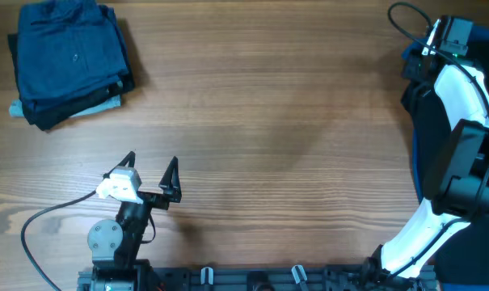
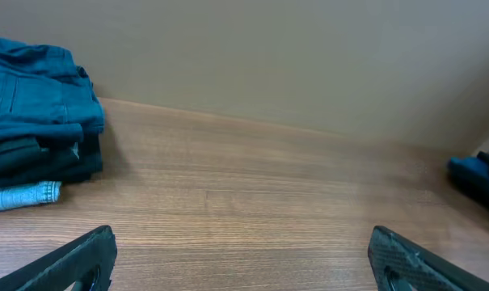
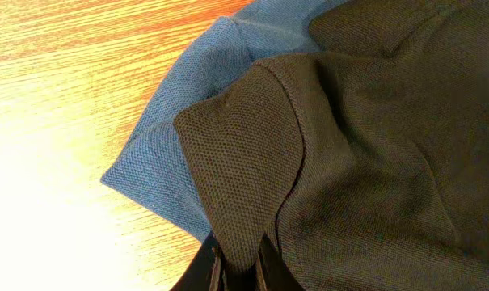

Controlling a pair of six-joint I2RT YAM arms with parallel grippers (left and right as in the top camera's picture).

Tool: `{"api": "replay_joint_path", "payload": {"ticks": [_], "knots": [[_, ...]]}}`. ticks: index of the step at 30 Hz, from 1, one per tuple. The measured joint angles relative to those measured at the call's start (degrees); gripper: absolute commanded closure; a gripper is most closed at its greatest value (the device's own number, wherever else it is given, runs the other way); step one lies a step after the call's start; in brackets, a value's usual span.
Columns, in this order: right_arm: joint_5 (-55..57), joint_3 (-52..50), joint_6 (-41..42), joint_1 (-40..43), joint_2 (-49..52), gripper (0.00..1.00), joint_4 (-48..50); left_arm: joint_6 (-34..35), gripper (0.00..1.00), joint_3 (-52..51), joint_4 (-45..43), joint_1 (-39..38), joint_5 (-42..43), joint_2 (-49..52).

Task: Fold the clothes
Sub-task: 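Grasp the black shirt's edge with the right gripper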

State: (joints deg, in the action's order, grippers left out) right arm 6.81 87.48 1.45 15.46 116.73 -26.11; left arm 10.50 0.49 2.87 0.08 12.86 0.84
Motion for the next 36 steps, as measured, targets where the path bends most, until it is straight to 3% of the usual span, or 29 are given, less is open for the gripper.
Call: {"api": "replay_joint_path", "payload": {"ticks": [8, 21, 23, 26, 28, 31, 33, 36], "knots": [[-1.7, 0.0, 0.3, 0.0, 0.0, 0.96, 0.0, 0.0, 0.0, 0.0, 0.0, 0.0, 0.0, 0.0], [-3.0, 0.0, 0.9, 0.0, 0.0, 0.95, 0.5, 0.0, 0.0, 0.0, 0.0, 0.0, 0.0, 0.0], [-3.5, 0.0, 0.9, 0.0, 0.0, 0.86, 0.5, 0.0, 0.0, 0.0, 0.0, 0.0, 0.0, 0.0], [-4.6, 0.0, 1.1, 0.0, 0.0, 0.89, 0.9, 0.0, 0.0, 0.0, 0.0, 0.0, 0.0, 0.0], [-5.8, 0.0, 1.1, 0.0, 0.0, 0.83, 1.4, 0.0, 0.0, 0.0, 0.0, 0.0, 0.0, 0.0], [-6.8, 0.0, 1.3, -0.2, 0.0, 0.82, 1.4, 0.0, 0.0, 0.0, 0.0, 0.0, 0.0, 0.0], [-6.9, 0.0, 1.3, -0.2, 0.0, 0.71, 1.4, 0.0, 0.0, 0.0, 0.0, 0.0, 0.0, 0.0], [-7.0, 0.0, 1.2, -0.2, 0.0, 0.69, 1.3, 0.0, 0.0, 0.0, 0.0, 0.0, 0.0, 0.0]]}}
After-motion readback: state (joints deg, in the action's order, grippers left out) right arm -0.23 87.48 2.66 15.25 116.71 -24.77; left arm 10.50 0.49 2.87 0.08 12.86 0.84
